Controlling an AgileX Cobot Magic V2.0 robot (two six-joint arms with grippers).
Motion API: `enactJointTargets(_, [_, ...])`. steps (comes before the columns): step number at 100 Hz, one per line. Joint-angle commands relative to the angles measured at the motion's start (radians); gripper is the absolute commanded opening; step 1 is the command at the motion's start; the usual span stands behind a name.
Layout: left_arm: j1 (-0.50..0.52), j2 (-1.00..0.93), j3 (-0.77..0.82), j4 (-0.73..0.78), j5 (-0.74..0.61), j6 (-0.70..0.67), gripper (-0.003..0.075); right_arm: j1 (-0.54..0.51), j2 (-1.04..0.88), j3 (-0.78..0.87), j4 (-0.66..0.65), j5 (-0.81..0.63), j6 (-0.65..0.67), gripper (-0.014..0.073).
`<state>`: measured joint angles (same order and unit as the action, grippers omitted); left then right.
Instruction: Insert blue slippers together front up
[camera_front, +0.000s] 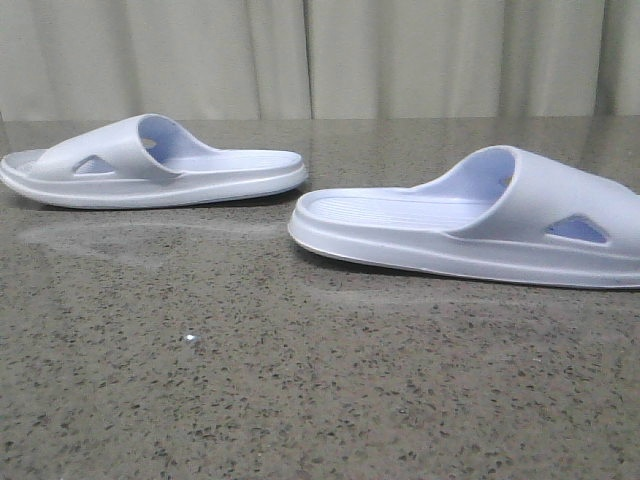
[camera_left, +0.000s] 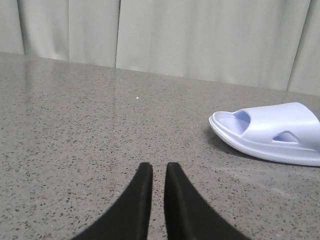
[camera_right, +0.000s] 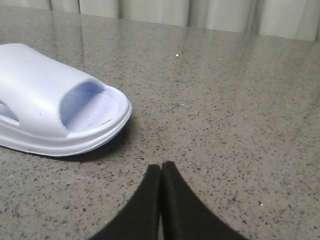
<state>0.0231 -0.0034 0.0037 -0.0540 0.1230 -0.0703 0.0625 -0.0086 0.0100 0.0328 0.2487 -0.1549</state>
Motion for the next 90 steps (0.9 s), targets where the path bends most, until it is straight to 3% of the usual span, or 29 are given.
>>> enactJointTargets(1, [0.000, -0.030, 0.008, -0.002, -0.075, -0.006, 0.0015, -0.007, -0.013, 0.022, -0.008, -0.083, -0.002, -0.0079])
enactJointTargets(90, [0.000, -0.030, 0.008, -0.002, -0.075, -0.006, 0.0015, -0.007, -0.013, 0.022, -0.008, -0.093, -0.002, -0.0079])
